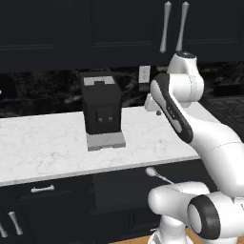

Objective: Pick the tongs from the drawer and place it on the counter.

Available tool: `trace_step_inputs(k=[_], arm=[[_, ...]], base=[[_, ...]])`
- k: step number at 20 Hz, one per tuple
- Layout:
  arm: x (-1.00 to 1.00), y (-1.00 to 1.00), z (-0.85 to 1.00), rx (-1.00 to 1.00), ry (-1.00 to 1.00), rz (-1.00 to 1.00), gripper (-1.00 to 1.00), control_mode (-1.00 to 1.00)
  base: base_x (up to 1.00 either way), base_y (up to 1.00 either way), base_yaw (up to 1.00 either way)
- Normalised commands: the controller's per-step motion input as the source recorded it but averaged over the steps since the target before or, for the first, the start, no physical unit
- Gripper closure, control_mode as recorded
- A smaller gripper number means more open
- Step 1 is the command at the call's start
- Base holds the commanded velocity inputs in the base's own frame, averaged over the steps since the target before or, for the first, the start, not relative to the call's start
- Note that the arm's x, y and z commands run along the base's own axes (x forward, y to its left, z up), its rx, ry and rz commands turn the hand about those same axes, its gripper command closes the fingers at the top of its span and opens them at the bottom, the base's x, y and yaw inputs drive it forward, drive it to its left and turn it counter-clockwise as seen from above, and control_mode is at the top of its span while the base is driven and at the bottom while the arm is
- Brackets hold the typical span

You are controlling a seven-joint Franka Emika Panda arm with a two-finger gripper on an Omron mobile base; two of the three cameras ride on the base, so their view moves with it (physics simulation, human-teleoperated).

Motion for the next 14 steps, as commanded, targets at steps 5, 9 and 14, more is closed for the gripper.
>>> trace_step_inputs(k=[5,9,14], arm=[[-0.61,-0.08,-0.02,0.00,0.00,-0.04,-1.00,-1.00],[-1.00,-0.18,-0.34,0.00,0.08,-0.12,-1.00,-1.00],[-0.73,-0.22,-0.95,0.00,0.00,-0.10,-1.00,-1.00]], base=[[0.00,0.00,0.00],[0.00,0.00,0.00],[0.00,0.00,0.00]])
